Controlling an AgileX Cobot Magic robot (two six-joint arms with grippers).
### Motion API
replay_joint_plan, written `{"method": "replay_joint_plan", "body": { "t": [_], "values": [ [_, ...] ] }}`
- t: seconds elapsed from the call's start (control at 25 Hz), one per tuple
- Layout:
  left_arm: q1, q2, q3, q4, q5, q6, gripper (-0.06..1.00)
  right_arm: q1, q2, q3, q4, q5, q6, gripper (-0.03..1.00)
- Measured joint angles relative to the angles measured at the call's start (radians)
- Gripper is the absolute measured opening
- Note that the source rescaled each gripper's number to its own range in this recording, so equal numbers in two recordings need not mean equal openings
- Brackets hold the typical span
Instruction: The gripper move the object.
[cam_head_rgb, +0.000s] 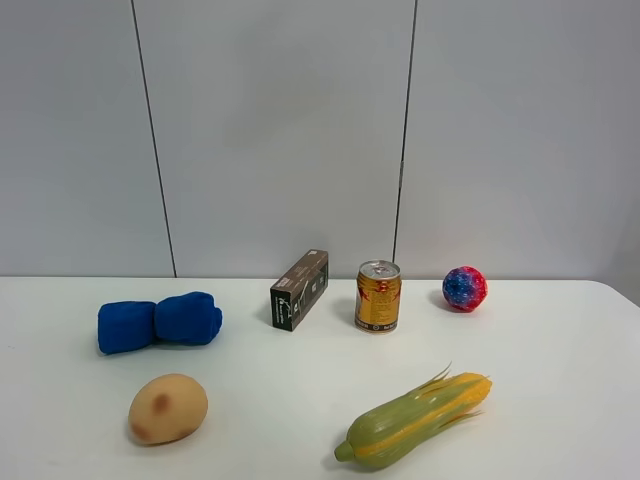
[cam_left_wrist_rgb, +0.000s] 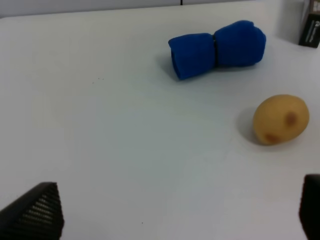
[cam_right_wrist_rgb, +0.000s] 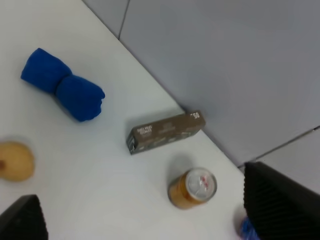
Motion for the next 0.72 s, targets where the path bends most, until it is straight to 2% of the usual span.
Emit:
{"method": "replay_joint_plan", "body": {
  "t": [0.16,0.36,0.56,0.72],
  "values": [
    [0.000,0.000,0.000,0.000,0.000,0.000,1.00,0.000,-0.156,0.234,-0.018,-0.022,0.010,0.74],
    [0.000,0.000,0.000,0.000,0.000,0.000,1.00,0.000,-0.397,0.647,-0.023,-0.184,0.053,0.74],
    [0.000,0.000,0.000,0.000,0.000,0.000,1.00,0.000,-0.654,0.988,-0.089,-0.272,0.236,0.74],
    [0.000,0.000,0.000,0.000,0.000,0.000,1.00,0.000,-0.857,1.155,-0.128,-0.242,0.386,0.74]
  ]
}}
